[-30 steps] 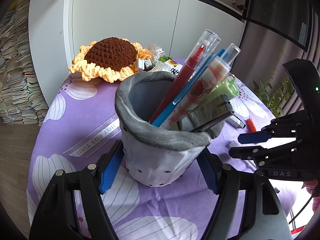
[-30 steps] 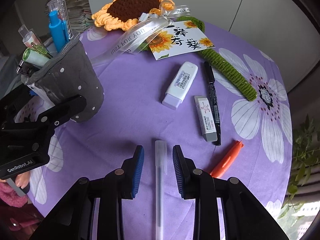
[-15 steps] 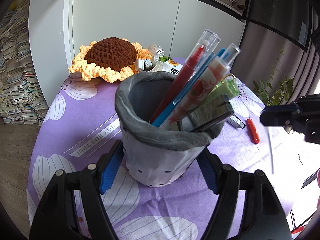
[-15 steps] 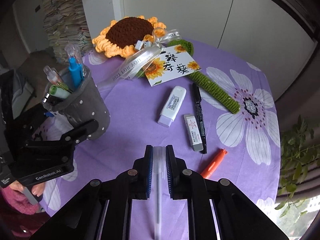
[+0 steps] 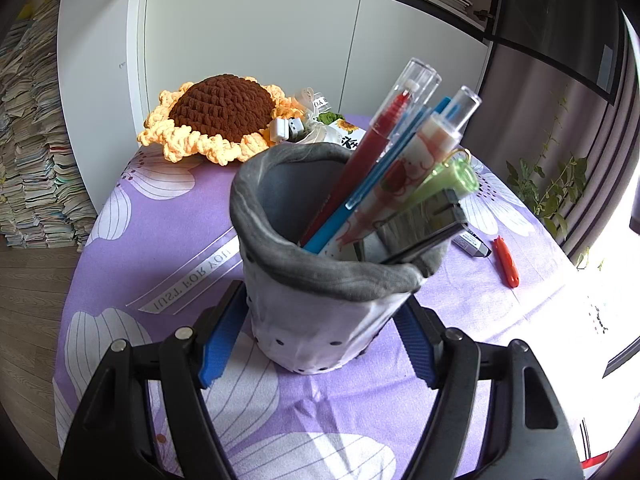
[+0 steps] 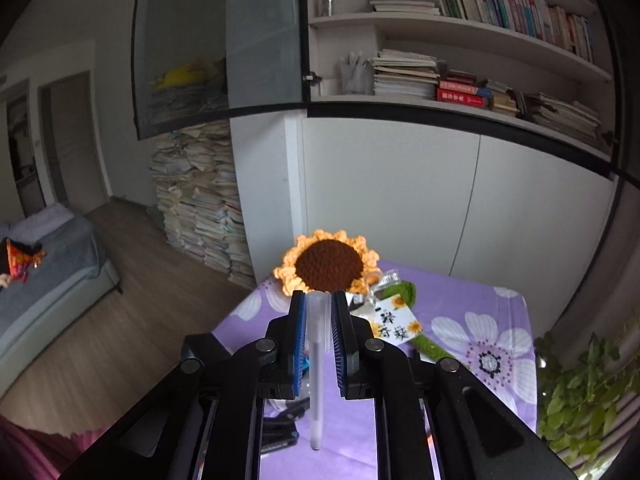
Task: Organize stationery
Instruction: 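Lift the clear gel pen with the right gripper into the pen holder, then move the right gripper over the black marker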
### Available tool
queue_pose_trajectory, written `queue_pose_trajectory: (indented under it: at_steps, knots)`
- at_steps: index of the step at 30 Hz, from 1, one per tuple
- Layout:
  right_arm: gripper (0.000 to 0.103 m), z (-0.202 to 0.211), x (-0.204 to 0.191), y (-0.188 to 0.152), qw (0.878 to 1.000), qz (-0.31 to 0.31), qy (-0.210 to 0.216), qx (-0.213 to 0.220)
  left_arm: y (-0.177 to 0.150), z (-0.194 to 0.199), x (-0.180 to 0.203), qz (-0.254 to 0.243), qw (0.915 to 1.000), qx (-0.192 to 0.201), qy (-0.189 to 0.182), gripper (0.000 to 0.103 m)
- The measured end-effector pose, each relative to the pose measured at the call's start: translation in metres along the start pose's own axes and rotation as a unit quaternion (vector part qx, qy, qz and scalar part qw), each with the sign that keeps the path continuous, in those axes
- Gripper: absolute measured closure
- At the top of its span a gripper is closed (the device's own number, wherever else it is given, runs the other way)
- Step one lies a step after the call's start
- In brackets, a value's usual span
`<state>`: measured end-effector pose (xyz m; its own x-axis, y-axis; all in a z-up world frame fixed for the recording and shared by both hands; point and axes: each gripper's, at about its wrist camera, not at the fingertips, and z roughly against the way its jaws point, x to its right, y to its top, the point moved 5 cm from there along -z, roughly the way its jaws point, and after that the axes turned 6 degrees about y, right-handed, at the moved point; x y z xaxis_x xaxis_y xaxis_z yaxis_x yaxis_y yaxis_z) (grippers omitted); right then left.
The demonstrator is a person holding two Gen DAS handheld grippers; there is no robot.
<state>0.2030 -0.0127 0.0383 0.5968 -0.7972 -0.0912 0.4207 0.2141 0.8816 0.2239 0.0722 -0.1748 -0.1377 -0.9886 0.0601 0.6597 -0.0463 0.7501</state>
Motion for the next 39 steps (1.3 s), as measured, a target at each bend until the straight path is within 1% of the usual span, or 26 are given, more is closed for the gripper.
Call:
queue_pose_trajectory:
  at_steps: [2, 8, 11, 14, 20, 25, 30, 32, 33, 35, 37, 39]
  knots:
    - [0.09, -0.014, -0.003, 0.012, 1.0, -0.014, 0.018, 0.012, 0.0, 0.0, 0.0, 0.0, 1.0, 0.0, 0.0, 0.031]
    - [0.09, -0.051, 0.004, 0.03, 0.997, -0.047, 0.046, 0.043, 0.0, 0.0, 0.0, 0.0, 1.0, 0.0, 0.0, 0.031]
    - [0.09, -0.063, 0.006, 0.031, 0.996, -0.05, 0.051, 0.059, 0.0, 0.0, 0.0, 0.0, 1.0, 0.0, 0.0, 0.03]
    - [0.09, -0.074, 0.008, 0.023, 0.995, -0.055, 0.06, 0.057, -0.001, 0.0, 0.0, 0.0, 1.0, 0.0, 0.0, 0.03]
    - [0.09, -0.088, 0.012, -0.01, 0.997, -0.055, 0.055, 0.012, -0.001, 0.0, 0.0, 0.0, 1.0, 0.0, 0.0, 0.03]
    - [0.09, -0.083, 0.014, -0.032, 0.997, -0.053, 0.059, -0.022, -0.001, 0.0, 0.0, 0.0, 1.0, 0.0, 0.0, 0.03]
    - [0.09, -0.079, 0.014, -0.056, 0.992, -0.056, 0.072, -0.082, -0.001, 0.0, 0.0, 0.001, 1.0, -0.001, -0.001, 0.03]
    - [0.089, -0.071, 0.021, -0.061, 0.991, -0.07, 0.074, -0.087, -0.002, 0.0, 0.001, 0.001, 1.0, -0.001, -0.001, 0.03]
    - [0.089, -0.064, 0.027, -0.062, 0.991, -0.079, 0.07, -0.081, -0.003, 0.001, 0.002, 0.001, 1.0, -0.001, -0.001, 0.03]
    - [0.081, -0.052, 0.046, -0.062, 0.992, -0.096, 0.046, -0.066, -0.002, 0.0, 0.001, 0.001, 1.0, -0.001, -0.001, 0.03]
    - [0.08, -0.047, 0.07, -0.067, 0.992, -0.105, 0.0, -0.071, -0.002, 0.0, 0.001, 0.001, 1.0, -0.001, -0.001, 0.03]
    - [0.08, -0.051, 0.099, -0.08, 0.986, -0.122, -0.059, -0.098, -0.002, 0.0, 0.001, 0.001, 1.0, -0.001, -0.001, 0.03]
